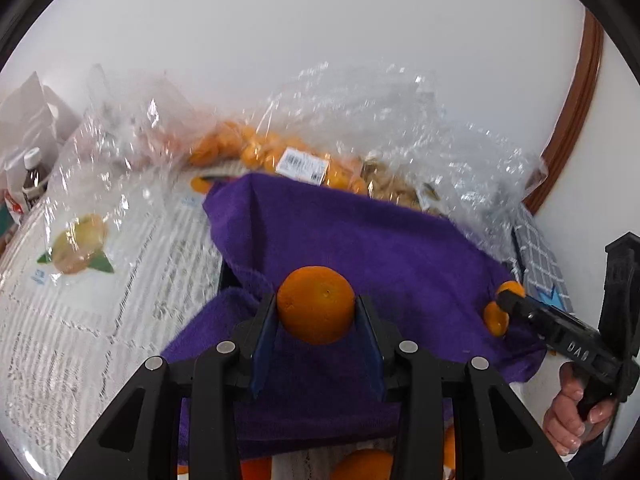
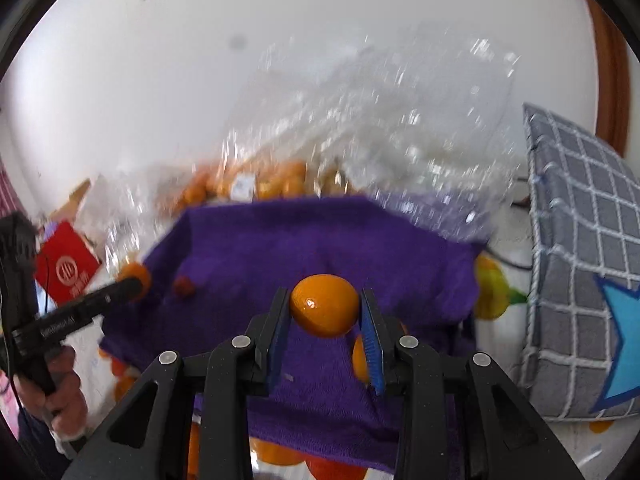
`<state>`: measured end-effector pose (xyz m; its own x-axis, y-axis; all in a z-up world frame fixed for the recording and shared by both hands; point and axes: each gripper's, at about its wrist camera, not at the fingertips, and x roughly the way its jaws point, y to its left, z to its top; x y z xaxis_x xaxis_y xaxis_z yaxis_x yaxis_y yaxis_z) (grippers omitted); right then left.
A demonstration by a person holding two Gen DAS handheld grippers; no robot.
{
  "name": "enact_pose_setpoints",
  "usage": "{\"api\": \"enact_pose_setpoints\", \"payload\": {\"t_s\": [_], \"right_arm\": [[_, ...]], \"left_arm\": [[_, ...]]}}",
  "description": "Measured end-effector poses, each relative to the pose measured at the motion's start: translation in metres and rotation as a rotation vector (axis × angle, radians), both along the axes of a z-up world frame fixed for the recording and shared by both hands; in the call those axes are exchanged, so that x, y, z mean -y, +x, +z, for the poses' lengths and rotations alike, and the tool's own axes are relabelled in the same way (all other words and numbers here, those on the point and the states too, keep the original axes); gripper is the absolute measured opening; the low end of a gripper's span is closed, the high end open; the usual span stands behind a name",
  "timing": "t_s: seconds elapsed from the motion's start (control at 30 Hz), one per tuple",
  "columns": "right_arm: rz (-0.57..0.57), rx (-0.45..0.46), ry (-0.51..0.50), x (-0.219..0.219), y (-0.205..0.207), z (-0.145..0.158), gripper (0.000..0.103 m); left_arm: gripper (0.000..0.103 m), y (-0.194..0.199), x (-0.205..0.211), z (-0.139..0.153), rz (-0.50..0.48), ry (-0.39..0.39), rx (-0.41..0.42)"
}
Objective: Organize fruits
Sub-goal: 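Carry the orange over the towel with the left tool while the right tool releases its kumquat there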
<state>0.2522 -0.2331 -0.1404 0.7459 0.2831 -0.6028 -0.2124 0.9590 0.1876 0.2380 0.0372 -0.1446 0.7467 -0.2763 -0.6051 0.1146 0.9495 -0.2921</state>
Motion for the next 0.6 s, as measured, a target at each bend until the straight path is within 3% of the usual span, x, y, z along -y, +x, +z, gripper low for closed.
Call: {"api": "enact_pose_setpoints", "payload": {"t_s": [0.2, 0.6], "right_arm": [[0.053, -0.044, -0.081, -0.02, 0.006, -0.025, 0.034], [0.073, -0.074, -0.086, -0.026, 0.001, -0.036, 0.034]], "left_arm": [[0.037, 0.006, 0.016, -0.006, -0.026, 0.082, -0.028], [0.038, 0.008, 0.021, -0.011, -0.018, 0.118, -0.035]]}}
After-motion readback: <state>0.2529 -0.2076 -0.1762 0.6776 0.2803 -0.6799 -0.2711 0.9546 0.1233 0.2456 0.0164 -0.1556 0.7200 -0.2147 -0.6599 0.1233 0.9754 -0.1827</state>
